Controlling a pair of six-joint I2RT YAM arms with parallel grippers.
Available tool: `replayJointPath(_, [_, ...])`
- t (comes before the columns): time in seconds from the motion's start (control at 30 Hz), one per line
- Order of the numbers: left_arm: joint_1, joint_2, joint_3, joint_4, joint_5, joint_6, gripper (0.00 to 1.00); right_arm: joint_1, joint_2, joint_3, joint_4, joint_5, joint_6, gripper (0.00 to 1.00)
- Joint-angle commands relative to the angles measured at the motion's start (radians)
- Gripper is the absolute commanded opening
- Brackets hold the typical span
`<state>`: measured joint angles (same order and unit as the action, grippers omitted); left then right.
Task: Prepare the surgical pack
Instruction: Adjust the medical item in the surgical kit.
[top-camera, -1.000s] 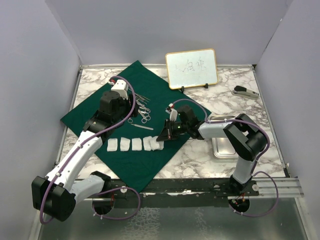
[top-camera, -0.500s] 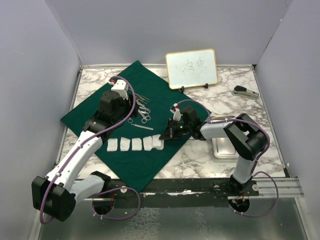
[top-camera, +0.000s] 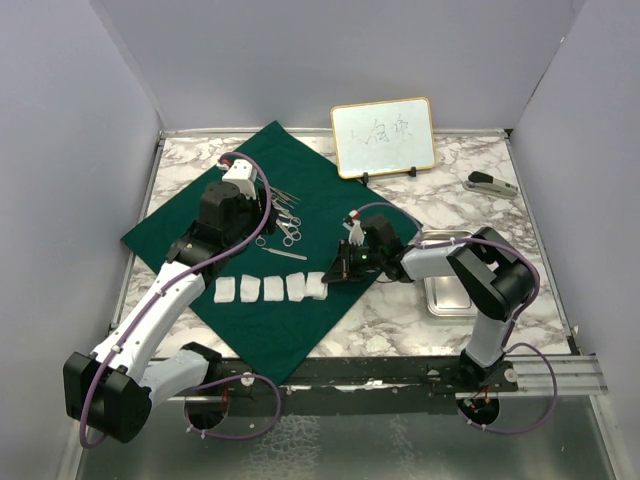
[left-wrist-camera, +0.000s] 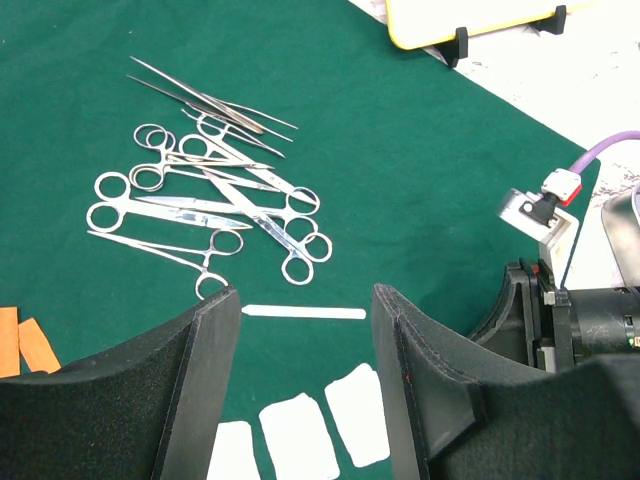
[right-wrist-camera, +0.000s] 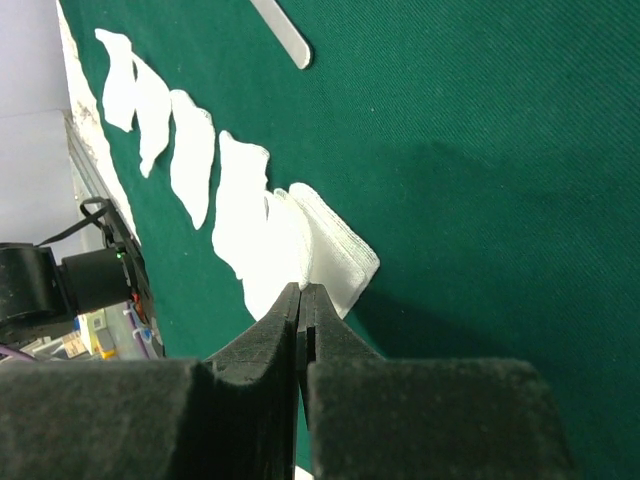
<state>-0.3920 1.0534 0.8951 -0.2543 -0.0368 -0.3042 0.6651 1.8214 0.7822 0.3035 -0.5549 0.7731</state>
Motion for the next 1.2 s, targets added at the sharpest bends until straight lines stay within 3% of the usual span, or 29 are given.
replayJointPath(0.0, [0.007, -0.002, -0.007, 0.024, 0.023, -0.002, 0.58, -0.009, -0.032, -0.014, -0.01, 0.037, -0.012, 0.01])
replayJointPath(0.77, [0.006, 0.003, -0.007, 0.024, 0.028, -0.002, 0.58, -0.021, 0.022, 0.021, -0.035, 0.024, -0.057, 0.01])
replayJointPath(1.03, [0.005, -0.005, -0.025, 0.019, 0.072, -0.061, 0.62, -0.022, 0.016, 0.082, -0.138, 0.044, -0.127, 0.12])
replayJointPath(1.17, [0.005, -0.039, -0.108, 0.024, 0.172, -0.165, 0.66, -0.042, -0.053, 0.101, -0.247, 0.072, -0.192, 0.38])
